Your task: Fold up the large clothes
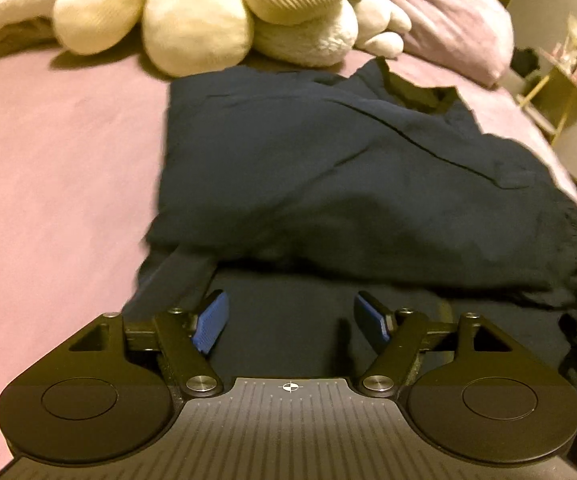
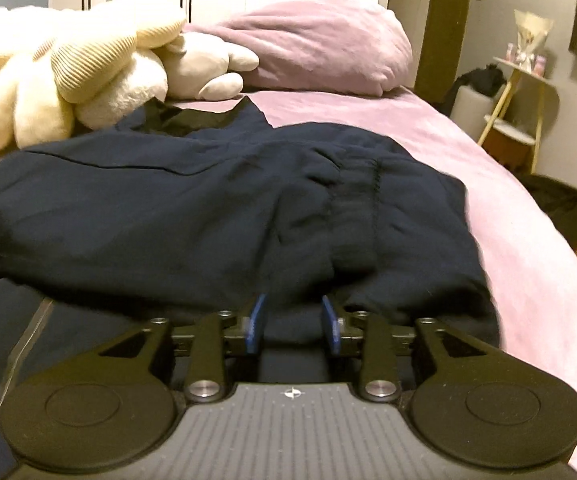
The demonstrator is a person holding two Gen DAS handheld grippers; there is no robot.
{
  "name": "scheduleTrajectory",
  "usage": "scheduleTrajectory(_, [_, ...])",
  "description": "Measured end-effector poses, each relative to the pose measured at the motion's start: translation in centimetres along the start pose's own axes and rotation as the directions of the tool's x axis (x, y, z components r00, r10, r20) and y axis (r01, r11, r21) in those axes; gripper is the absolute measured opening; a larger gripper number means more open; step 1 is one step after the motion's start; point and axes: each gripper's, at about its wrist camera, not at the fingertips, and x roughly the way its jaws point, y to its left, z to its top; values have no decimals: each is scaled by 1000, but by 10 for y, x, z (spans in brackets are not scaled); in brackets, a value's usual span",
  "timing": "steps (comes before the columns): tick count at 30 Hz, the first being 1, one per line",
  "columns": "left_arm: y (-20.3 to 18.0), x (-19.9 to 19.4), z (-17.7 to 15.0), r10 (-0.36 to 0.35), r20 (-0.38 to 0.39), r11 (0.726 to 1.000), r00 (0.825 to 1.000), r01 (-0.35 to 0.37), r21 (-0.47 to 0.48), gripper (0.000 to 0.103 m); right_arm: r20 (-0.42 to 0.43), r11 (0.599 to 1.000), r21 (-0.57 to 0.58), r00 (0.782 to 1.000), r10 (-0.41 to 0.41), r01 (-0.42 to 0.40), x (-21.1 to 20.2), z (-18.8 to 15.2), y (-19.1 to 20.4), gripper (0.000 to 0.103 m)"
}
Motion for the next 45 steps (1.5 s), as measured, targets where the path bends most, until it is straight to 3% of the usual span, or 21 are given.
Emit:
scheduleTrajectory(1, [10,-15,-9,-39,9,999,999,40,-20,85,-13,1000,1,1000,-21,21,-12,-6,-5,57])
scheduleTrajectory(3, [25,-45,-30,-92,31,995,995,93,-40,94,-4,998,14,998,-69,69,-38,-23,-15,58])
scheduleTrajectory(6, [47,-91,-72,-144,59,988,988,147,-47,98,44,992,124,998,-43,38,-97,-58,-42,65])
scheduleTrajectory(10, [71,-136,-129,-106,74,991,992,112,-74,102,106,952,306,994,-16,-17,-179,-119,-73,88])
scheduleTrajectory(14, [96,-162,-175,-136,58,973,989,145,-179,102,15,920,390,999,-30,21,-217,-163,-91,93])
scheduleTrajectory(17, [109,-172,-194,-165,38,965,985,170,-199,102,-52,889,457,998,18,8,-229,-182,-109,95])
scheduleTrajectory(20, [119,-178,-204,-168,25,968,985,170,-185,102,-47,829,550,988,149,-99,-239,-197,-126,101])
scheduleTrajectory(26, [140,-180,-212,-212,19,942,977,209,-264,101,-71,784,590,955,288,-193,-239,-214,-135,100])
scheduleTrajectory(29, [142,-184,-214,-196,13,947,980,193,-257,99,-84,794,578,955,286,-187,-237,-220,-131,89])
scheduleTrajectory(32, [146,-190,-214,-165,22,952,986,165,-256,99,-103,800,575,955,280,-173,-239,-226,-132,70])
scheduleTrajectory(35, [160,-188,-219,-175,-4,938,985,165,-303,95,-112,802,572,952,286,-174,-240,-230,-134,56])
scheduleTrajectory(37, [167,-182,-223,-198,-32,925,980,176,-338,86,-115,793,576,942,317,-196,-242,-233,-136,52])
scheduleTrajectory(39, [173,-180,-226,-215,-40,912,976,186,-366,84,-125,798,566,936,330,-206,-243,-232,-138,51])
scheduleTrajectory(45, [177,-180,-226,-250,-50,912,967,218,-347,78,-143,774,591,914,378,-228,-241,-232,-145,53])
